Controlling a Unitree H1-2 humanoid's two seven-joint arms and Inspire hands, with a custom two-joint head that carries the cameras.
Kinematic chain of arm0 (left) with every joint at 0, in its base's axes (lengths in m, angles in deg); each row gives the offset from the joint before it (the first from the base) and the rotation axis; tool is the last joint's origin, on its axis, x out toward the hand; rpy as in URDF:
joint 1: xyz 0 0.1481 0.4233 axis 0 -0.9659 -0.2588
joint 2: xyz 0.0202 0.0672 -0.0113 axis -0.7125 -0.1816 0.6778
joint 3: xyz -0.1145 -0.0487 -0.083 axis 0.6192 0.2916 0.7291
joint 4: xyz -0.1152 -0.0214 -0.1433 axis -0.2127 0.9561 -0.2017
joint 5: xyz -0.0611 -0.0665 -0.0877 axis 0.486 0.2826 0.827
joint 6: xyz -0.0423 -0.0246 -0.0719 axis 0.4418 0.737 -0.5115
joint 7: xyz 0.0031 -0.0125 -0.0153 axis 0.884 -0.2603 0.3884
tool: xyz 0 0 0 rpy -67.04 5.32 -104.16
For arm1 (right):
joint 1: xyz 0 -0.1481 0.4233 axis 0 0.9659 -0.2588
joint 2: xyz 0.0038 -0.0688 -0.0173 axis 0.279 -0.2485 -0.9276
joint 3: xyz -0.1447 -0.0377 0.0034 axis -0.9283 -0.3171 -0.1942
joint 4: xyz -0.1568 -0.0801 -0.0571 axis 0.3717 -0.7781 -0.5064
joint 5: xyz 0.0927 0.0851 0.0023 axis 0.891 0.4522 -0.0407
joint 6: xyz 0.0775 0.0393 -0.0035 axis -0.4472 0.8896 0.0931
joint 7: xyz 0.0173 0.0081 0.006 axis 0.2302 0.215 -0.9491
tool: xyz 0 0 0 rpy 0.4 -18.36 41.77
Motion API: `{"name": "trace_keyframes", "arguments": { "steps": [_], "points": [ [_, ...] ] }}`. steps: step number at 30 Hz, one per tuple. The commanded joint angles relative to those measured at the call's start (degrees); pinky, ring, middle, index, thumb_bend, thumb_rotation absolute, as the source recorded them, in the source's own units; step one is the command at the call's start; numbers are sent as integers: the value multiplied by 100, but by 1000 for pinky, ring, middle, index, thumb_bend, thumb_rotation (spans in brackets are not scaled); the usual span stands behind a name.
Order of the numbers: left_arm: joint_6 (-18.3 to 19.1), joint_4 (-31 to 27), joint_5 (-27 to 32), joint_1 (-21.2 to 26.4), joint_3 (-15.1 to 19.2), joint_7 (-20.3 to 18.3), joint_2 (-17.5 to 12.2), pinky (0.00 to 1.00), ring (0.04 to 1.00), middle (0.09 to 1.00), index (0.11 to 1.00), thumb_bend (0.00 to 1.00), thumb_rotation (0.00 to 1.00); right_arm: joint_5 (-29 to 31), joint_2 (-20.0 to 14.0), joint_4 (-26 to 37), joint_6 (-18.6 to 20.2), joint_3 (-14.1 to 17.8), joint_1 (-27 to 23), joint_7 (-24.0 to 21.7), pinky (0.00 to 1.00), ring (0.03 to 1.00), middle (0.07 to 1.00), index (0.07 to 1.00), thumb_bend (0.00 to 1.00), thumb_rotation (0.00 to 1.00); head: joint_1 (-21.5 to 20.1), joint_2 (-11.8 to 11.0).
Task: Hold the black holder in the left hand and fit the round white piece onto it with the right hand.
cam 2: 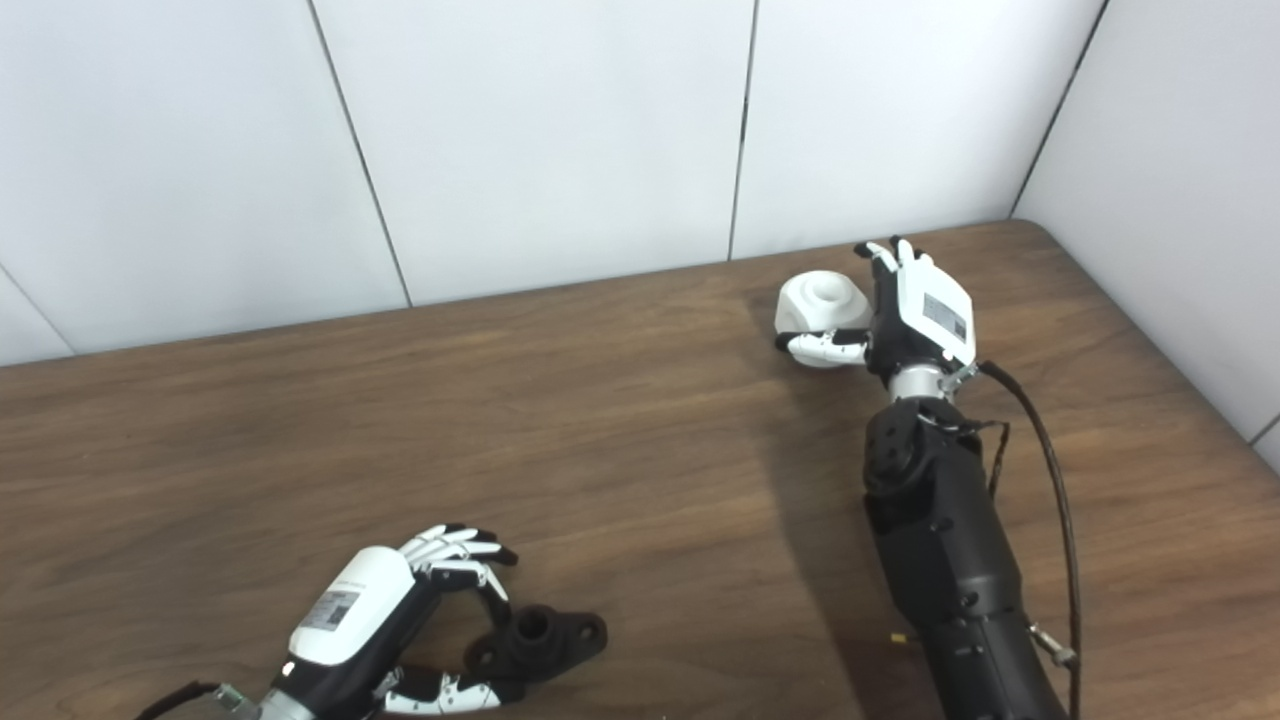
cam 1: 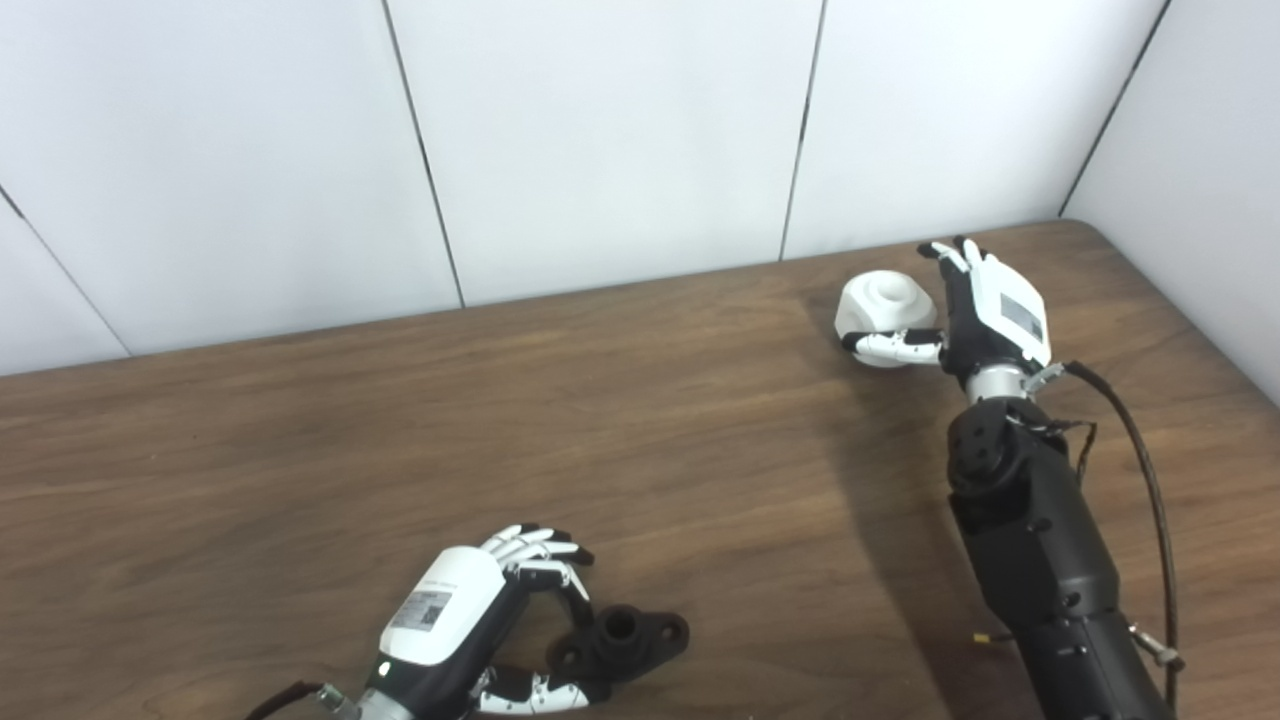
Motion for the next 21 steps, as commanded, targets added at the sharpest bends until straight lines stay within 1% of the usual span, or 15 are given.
{"name": "trace_keyframes", "arguments": {
  "steps": [1,4,8,12,15,21],
  "points": [
    [98,122,-176,-23,-84,-162,-32,905,861,790,488,517,53,-59,-80,61,3,46,-232,100,998,999,983,867,784,417,0,12],
    [103,136,-210,-19,-107,-170,-32,909,863,791,488,516,55,-9,-120,-1,2,17,-221,167,985,995,981,866,789,440,3,12],
    [6,192,-221,-20,-106,-42,-31,892,856,786,488,517,53,-6,-134,-143,1,-6,-236,311,968,984,975,861,793,465,-18,-17],
    [25,212,-229,-15,-117,-36,-43,900,862,789,488,516,55,23,-140,-202,-2,-52,-224,428,976,981,968,852,791,457,-2,-37],
    [-4,234,-251,-15,-126,4,-41,899,860,789,488,515,57,45,-161,-219,-6,-109,-209,513,965,975,964,841,788,449,49,-12],
    [-32,230,-237,-20,-136,32,-33,888,854,784,488,516,56,378,-148,-290,-45,-104,-240,640,984,986,968,850,806,419,19,0]
  ]
}}
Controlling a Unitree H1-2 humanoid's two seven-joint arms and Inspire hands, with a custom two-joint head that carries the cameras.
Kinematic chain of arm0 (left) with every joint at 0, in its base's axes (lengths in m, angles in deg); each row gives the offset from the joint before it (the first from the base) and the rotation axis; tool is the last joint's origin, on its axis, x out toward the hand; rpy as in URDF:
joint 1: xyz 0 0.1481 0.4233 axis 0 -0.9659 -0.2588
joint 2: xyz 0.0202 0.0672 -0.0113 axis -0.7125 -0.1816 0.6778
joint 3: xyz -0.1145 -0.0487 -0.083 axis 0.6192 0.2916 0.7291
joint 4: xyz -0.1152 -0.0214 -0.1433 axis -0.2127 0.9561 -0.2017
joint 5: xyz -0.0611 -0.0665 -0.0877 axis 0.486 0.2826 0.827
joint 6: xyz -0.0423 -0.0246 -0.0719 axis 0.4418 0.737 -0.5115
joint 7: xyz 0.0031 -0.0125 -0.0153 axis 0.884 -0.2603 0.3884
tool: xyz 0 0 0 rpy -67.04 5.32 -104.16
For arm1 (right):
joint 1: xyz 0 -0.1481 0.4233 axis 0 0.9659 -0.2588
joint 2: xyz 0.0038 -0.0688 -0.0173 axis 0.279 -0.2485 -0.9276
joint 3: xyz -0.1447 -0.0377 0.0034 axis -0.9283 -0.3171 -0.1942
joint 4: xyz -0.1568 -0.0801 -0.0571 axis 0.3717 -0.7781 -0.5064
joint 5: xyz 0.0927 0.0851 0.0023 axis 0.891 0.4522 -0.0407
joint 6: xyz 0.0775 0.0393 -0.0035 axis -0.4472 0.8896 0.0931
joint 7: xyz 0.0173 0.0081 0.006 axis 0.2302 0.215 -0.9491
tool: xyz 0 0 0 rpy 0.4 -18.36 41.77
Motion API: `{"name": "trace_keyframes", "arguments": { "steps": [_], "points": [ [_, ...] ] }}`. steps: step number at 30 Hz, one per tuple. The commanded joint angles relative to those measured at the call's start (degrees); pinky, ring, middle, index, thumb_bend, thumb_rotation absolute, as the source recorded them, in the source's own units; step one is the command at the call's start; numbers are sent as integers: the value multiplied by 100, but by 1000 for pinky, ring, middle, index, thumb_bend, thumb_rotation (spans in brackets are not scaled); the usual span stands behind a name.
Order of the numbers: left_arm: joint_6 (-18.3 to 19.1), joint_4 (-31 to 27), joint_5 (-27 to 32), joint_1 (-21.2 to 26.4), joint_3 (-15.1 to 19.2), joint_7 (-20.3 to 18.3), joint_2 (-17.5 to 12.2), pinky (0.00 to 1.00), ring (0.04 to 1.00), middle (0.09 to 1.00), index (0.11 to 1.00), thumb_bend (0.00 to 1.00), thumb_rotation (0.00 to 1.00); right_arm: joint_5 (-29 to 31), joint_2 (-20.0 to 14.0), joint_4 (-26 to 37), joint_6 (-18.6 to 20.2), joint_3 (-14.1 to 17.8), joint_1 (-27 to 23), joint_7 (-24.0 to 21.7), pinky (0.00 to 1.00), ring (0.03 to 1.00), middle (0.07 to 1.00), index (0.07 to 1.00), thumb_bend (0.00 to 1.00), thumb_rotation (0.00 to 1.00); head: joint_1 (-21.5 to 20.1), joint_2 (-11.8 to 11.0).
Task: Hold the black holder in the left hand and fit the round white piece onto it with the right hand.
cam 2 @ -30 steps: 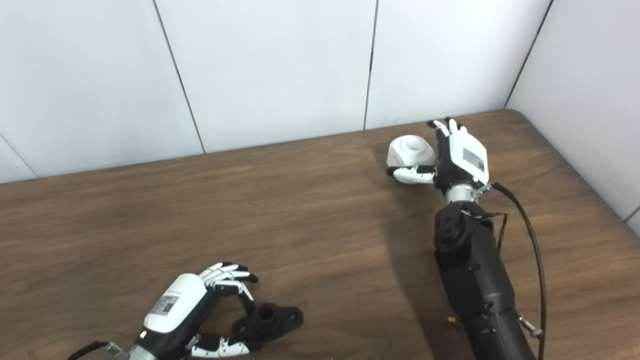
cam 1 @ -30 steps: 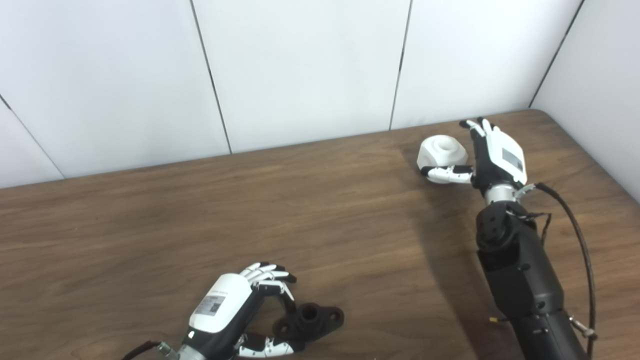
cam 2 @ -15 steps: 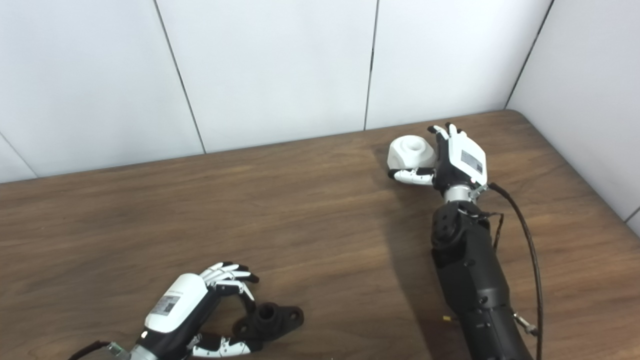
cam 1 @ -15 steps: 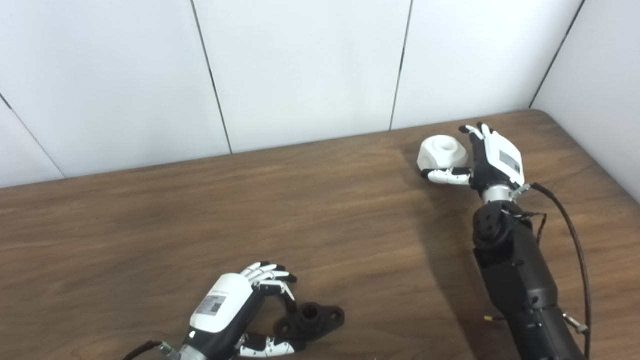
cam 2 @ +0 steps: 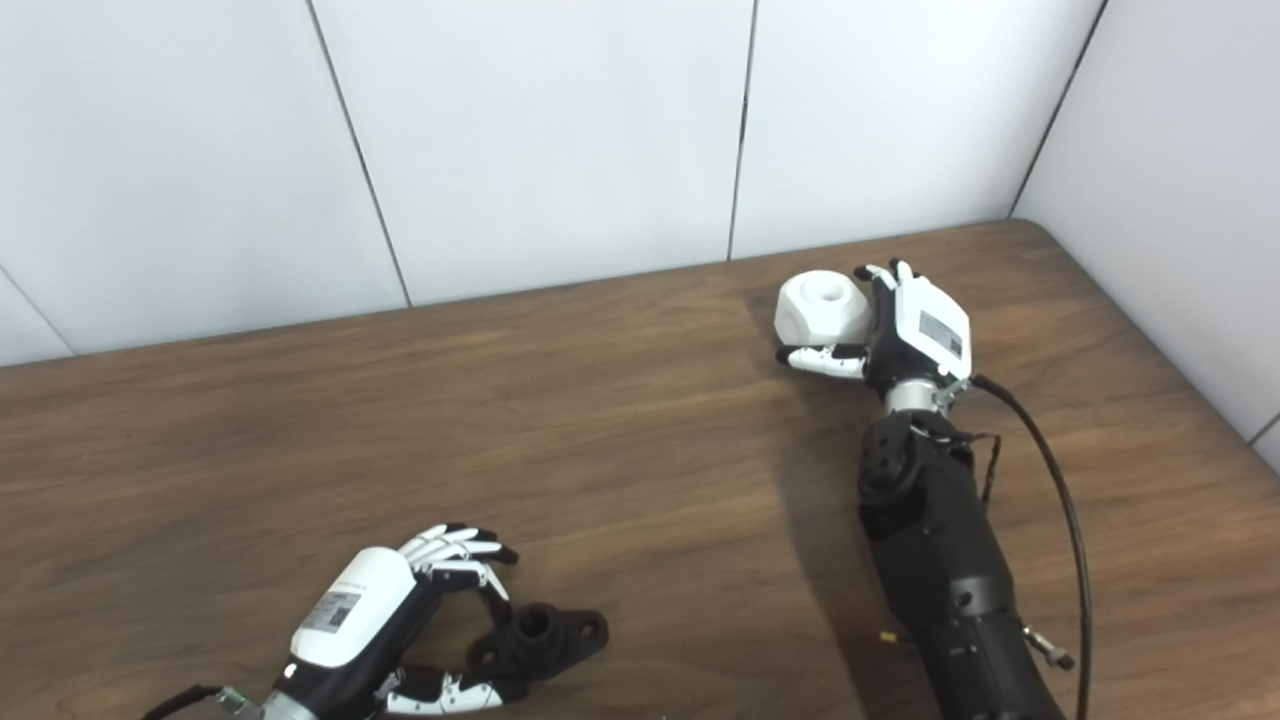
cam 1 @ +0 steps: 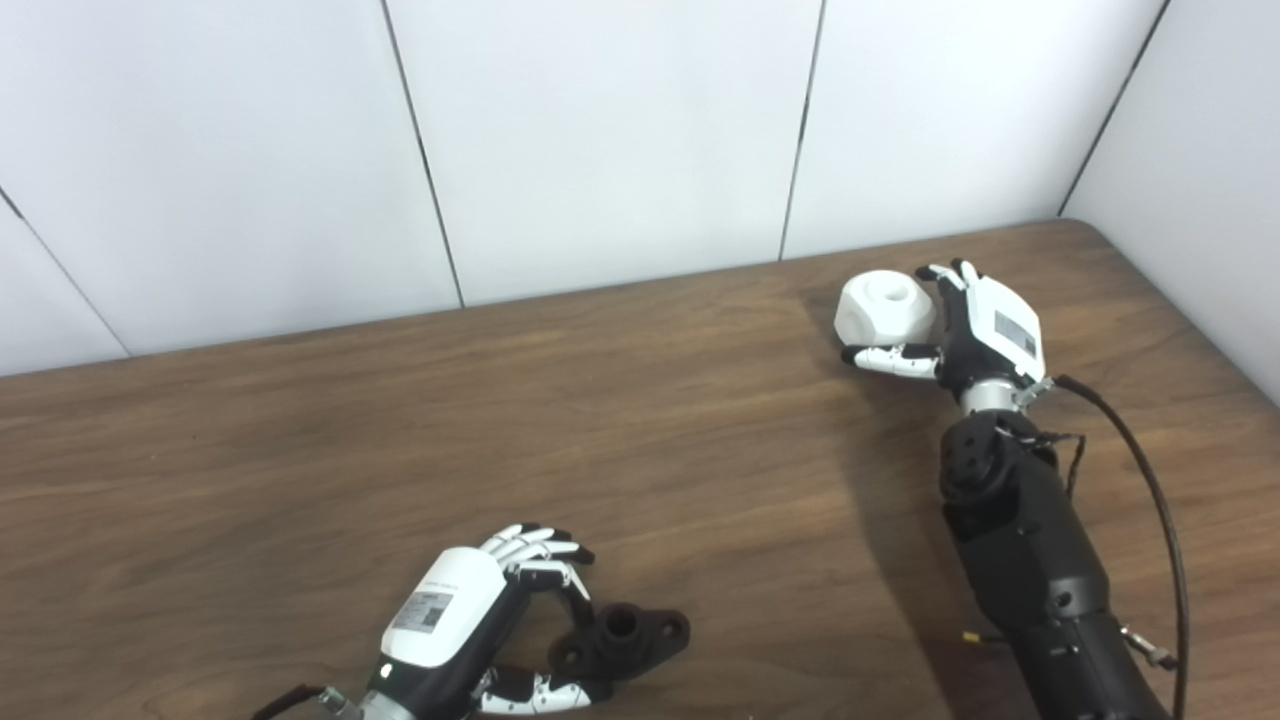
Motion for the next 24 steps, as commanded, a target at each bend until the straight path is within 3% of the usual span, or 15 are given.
{"name": "trace_keyframes", "arguments": {
  "steps": [1,16,24],
  "points": [
    [51,145,-170,-24,-90,-147,-36,886,855,784,488,516,57,87,-127,99,-55,7,-242,255,987,988,967,846,809,417,-8,1],
    [-10,259,-157,-24,-91,-75,11,888,854,782,488,516,58,445,-197,30,-75,-151,-284,606,995,979,946,763,807,369,65,-23],
    [-69,343,-111,-20,-76,-19,7,888,854,783,488,516,57,541,-252,-74,-129,-262,-273,744,984,970,939,771,804,359,23,-96]
  ]
}}
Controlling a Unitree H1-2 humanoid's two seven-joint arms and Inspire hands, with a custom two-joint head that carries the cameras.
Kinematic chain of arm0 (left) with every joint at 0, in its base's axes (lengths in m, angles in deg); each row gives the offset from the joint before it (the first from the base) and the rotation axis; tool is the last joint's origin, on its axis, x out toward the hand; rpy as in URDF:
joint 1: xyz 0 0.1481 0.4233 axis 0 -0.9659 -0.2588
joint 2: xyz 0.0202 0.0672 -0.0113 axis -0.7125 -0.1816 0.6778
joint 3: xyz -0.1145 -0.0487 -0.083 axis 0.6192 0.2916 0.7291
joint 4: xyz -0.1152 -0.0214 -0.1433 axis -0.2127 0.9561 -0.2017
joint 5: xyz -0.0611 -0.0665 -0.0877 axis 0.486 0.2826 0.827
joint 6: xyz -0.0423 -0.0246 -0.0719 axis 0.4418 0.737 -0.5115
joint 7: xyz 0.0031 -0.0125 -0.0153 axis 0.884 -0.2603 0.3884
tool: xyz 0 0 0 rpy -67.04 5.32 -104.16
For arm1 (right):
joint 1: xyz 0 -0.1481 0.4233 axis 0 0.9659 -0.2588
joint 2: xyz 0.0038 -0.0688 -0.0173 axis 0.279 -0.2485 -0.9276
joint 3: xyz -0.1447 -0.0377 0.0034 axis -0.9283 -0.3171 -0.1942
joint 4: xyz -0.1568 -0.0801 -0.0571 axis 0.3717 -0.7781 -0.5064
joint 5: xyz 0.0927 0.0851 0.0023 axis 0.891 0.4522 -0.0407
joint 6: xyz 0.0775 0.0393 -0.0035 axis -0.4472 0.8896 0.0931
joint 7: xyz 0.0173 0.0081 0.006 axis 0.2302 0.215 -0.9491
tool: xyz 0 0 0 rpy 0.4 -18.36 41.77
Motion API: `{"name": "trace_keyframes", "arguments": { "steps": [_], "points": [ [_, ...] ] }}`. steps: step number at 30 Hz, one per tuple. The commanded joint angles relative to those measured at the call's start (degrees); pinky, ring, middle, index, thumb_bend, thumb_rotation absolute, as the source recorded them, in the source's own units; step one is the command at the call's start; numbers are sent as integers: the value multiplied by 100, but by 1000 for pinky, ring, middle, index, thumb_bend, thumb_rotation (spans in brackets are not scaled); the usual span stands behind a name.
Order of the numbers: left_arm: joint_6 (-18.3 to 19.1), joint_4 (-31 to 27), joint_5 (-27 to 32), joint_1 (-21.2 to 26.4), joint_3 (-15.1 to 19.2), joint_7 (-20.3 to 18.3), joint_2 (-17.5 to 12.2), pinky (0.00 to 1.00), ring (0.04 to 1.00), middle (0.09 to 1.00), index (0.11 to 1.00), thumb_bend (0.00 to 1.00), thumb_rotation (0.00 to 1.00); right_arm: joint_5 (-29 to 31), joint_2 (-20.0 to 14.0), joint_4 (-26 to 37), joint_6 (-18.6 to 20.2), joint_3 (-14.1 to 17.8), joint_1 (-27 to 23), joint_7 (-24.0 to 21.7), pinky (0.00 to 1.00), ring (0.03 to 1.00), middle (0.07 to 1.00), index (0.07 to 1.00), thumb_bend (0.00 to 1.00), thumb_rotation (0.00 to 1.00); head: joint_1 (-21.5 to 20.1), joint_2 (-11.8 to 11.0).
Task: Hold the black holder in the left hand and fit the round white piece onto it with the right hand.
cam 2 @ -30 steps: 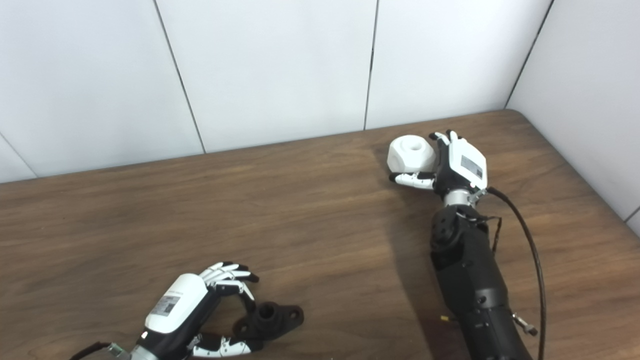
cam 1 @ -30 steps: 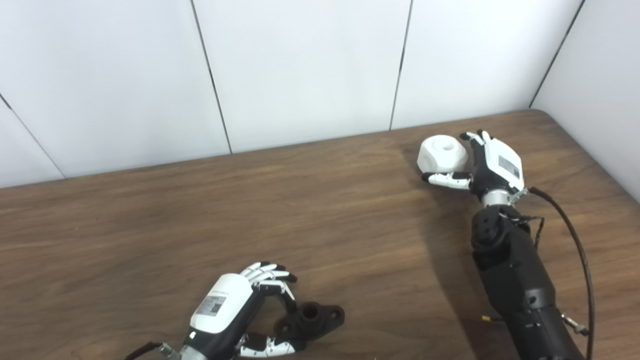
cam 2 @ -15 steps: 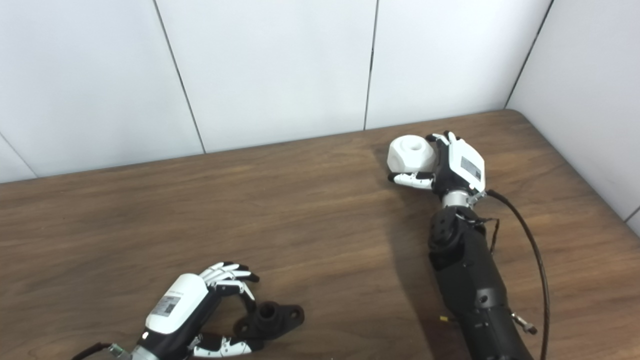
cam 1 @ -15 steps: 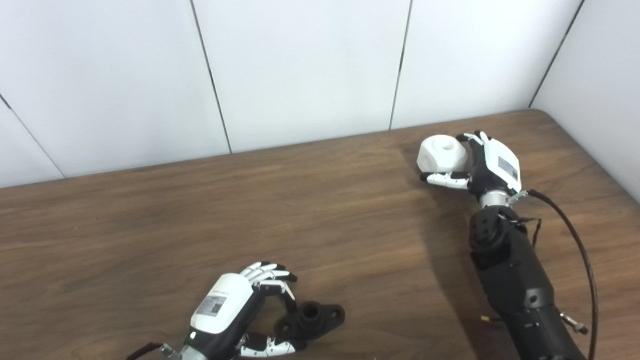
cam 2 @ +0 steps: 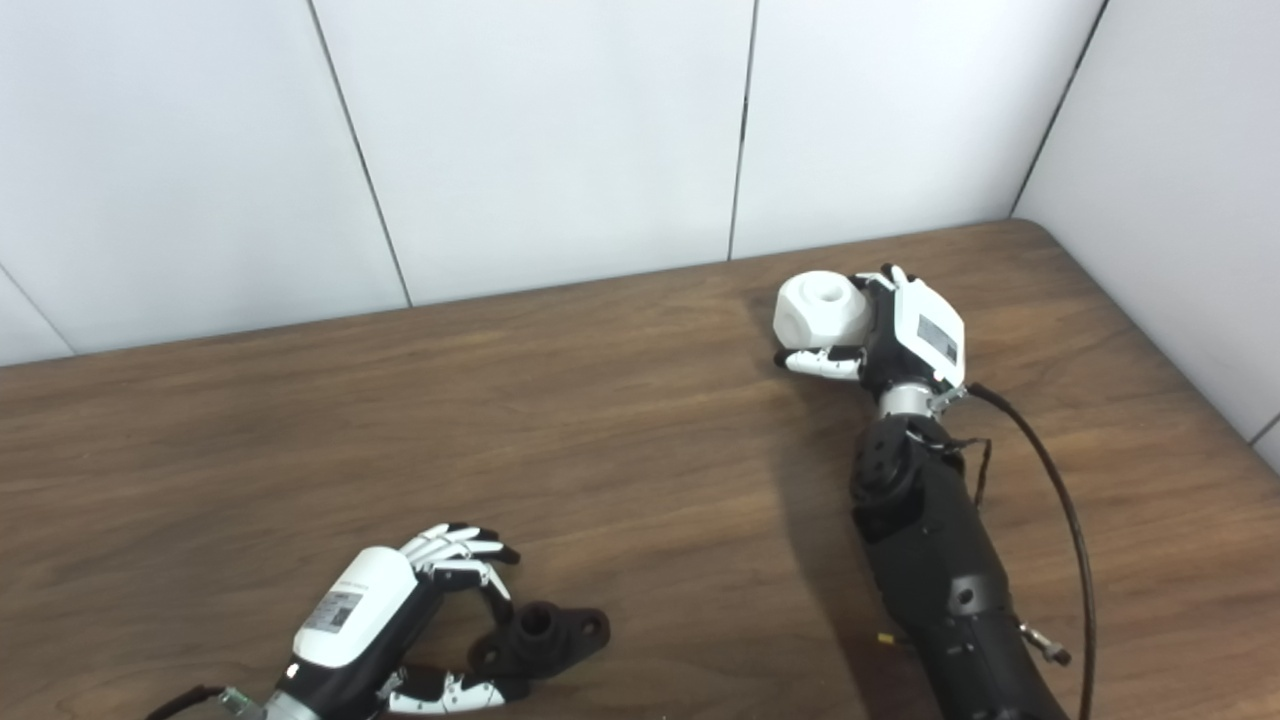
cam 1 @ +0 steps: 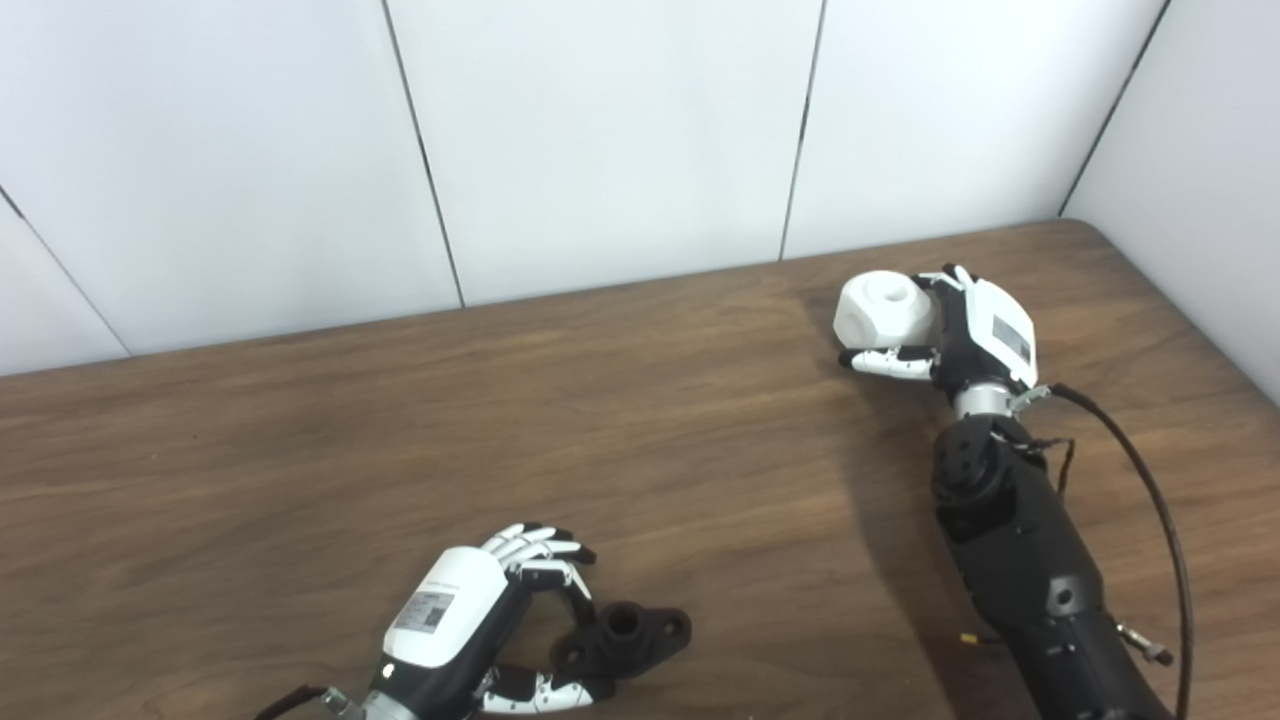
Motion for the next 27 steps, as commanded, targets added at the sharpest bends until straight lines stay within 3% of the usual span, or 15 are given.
{"name": "trace_keyframes", "arguments": {
  "steps": [1,16,27],
  "points": [
    [0,245,-84,-23,-77,-114,-32,888,854,783,488,516,57,-12,-173,95,-119,-10,-255,186,984,970,939,771,804,360,6,1],
    [-21,319,-134,-21,-54,-80,-58,889,855,786,488,516,56,71,-167,79,-182,-79,-233,367,969,954,927,737,814,371,14,-21],
    [-9,320,-157,-28,-61,-83,-49,893,857,785,488,517,54,131,-149,-12,-168,-78,-281,471,894,914,871,634,810,278,102,-36]
  ]
}}
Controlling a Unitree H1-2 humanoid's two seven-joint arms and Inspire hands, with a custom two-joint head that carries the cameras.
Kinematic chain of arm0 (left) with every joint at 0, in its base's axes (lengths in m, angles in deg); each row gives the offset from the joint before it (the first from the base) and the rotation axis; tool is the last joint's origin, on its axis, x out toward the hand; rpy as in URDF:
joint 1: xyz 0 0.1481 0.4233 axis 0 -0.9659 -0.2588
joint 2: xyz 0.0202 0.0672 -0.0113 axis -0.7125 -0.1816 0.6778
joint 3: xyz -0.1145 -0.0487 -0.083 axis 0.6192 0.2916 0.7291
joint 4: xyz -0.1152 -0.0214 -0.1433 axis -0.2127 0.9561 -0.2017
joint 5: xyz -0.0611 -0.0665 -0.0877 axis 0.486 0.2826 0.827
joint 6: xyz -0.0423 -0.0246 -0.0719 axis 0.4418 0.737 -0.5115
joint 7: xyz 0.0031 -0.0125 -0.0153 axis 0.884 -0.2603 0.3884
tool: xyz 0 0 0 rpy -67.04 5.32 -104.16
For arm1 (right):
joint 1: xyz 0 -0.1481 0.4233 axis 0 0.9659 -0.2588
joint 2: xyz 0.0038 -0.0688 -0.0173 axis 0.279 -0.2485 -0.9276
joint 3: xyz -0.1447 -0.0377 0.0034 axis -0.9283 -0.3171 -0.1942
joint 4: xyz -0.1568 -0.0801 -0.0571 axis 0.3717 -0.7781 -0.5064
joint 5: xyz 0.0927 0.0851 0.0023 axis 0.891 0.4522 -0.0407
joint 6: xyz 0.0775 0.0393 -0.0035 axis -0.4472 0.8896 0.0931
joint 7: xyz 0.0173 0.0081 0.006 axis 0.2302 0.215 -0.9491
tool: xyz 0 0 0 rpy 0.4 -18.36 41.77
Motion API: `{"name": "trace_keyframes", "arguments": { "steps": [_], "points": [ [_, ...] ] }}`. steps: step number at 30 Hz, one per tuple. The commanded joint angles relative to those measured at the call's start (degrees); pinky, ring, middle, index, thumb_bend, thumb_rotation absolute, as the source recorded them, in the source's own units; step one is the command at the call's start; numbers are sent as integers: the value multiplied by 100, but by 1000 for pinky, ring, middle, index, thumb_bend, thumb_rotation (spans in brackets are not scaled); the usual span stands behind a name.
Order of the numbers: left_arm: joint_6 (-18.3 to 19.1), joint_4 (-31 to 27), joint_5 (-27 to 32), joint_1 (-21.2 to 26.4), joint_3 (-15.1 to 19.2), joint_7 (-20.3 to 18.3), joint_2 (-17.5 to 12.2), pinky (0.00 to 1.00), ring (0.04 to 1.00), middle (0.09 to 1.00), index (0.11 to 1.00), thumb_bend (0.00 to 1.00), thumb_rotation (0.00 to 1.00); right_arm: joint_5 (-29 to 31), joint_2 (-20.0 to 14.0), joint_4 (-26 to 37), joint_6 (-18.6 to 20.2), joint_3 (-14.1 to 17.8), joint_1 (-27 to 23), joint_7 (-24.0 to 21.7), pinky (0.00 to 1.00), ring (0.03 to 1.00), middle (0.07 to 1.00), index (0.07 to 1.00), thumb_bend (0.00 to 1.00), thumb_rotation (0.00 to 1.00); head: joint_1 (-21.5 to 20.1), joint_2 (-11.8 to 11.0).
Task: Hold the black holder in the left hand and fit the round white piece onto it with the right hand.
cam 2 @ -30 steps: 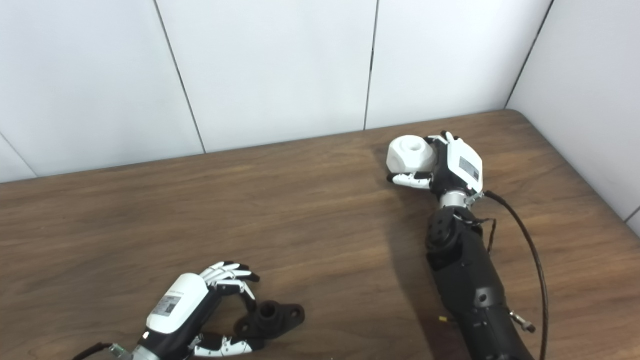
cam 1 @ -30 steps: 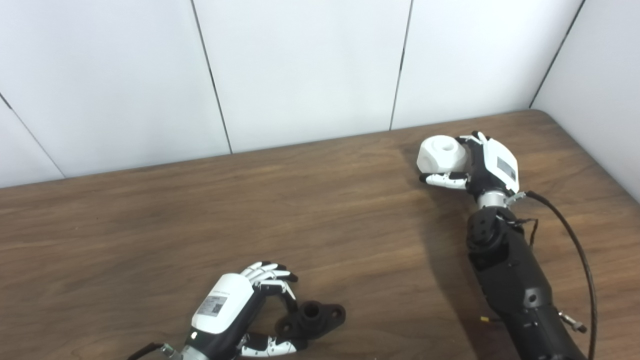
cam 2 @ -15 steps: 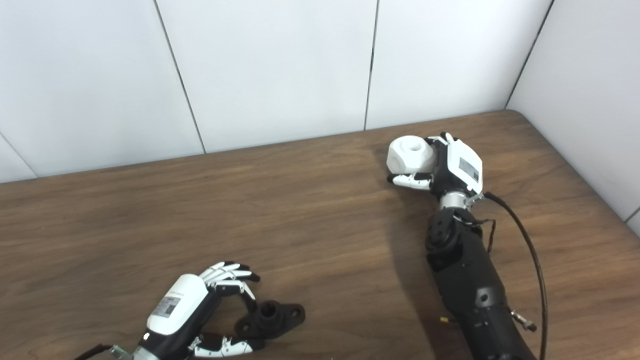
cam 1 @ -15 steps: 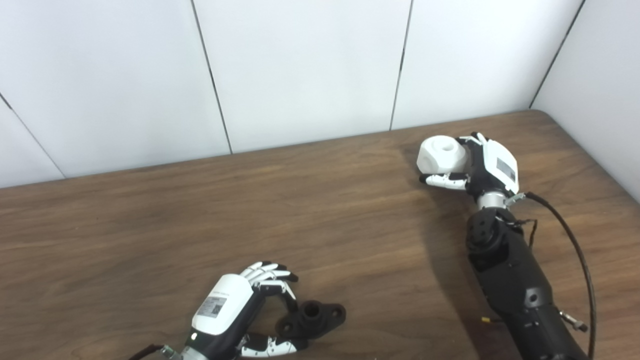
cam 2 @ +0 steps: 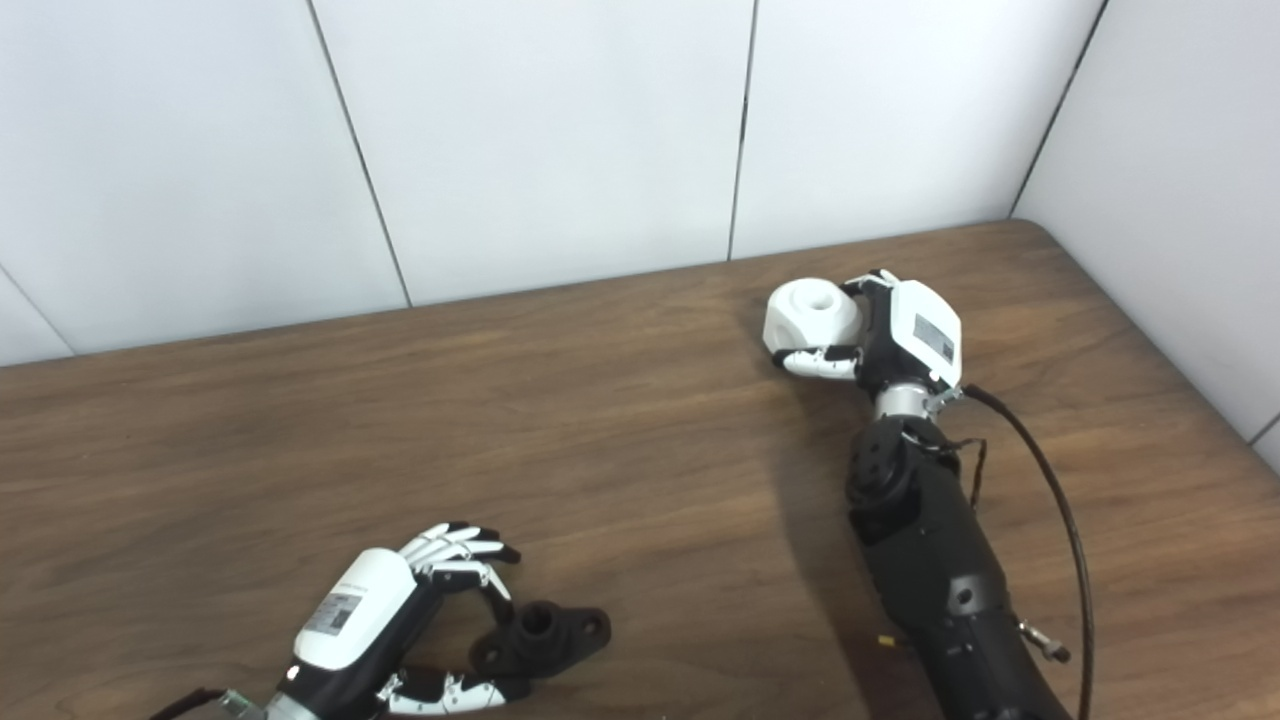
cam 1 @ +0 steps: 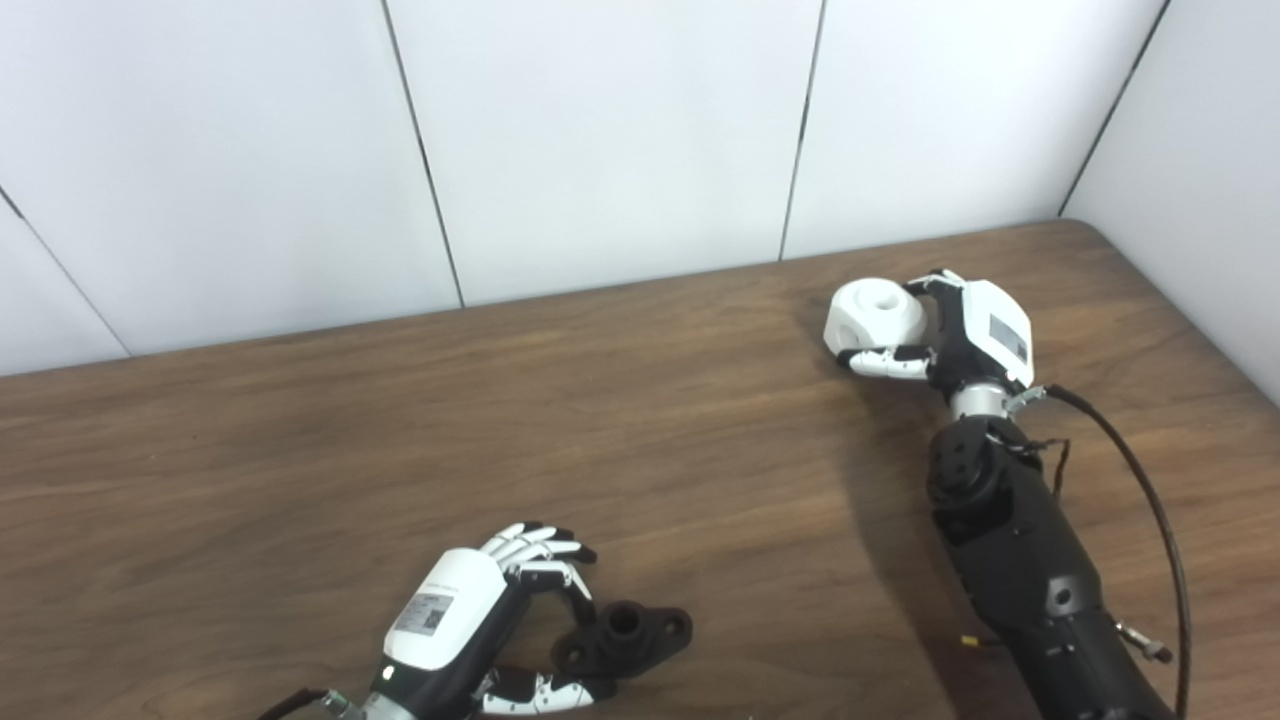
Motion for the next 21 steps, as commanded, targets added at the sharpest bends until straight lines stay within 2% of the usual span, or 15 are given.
{"name": "trace_keyframes", "arguments": {
  "steps": [1,8,9,11,21],
  "points": [
    [184,165,-170,-35,-67,-227,-50,894,858,784,488,517,54,32,-120,21,-165,44,-283,207,890,912,869,626,812,272,-11,-4],
    [154,171,-143,-29,-63,-227,-68,897,858,785,488,517,55,97,-105,-44,-252,30,-278,409,860,901,857,569,797,208,-34,-5],
    [126,175,-139,-31,-63,-207,-71,893,856,783,488,517,55,101,-104,-42,-270,26,-271,440,860,901,855,531,664,179,-37,1],
    [90,176,-126,-37,-60,-179,-75,889,853,781,488,517,55,109,-106,-40,-305,17,-259,496,864,901,847,497,554,153,-44,13],
    [62,179,-43,-58,-52,-201,-91,894,854,784,488,516,56,228,-131,-65,-567,38,-204,673,862,892,826,485,520,136,-54,43]
  ]
}}
